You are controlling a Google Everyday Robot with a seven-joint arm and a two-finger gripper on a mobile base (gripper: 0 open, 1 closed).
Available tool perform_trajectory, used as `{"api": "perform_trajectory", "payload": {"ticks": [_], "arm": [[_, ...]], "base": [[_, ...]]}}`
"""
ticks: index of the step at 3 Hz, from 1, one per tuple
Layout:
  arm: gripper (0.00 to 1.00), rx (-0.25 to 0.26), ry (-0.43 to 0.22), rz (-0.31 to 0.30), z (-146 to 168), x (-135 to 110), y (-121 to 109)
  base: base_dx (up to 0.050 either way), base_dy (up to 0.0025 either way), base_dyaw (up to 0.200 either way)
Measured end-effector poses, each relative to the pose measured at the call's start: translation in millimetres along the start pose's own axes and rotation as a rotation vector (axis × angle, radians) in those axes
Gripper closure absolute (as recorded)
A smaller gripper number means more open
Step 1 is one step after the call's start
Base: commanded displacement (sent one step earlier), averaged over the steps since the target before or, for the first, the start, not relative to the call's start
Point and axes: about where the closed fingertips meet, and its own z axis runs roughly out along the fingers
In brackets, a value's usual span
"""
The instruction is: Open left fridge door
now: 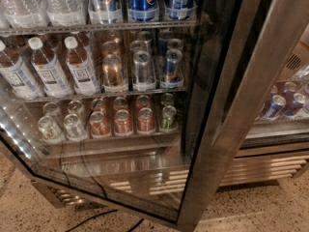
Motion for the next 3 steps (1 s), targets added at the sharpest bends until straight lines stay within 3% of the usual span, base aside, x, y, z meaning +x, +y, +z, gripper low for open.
{"api": "perform_trajectory", "payload": {"ticks": [1,3], "arm": [[1.0,0.011,-0.041,0.006,8.5,-2.6,-7.9],[1.0,0.04,-0.168,-0.039,39.1,-20.2,-13.1]], "base": [[0.0,0.0,0.0],[0.0,0.0,0.0]]}}
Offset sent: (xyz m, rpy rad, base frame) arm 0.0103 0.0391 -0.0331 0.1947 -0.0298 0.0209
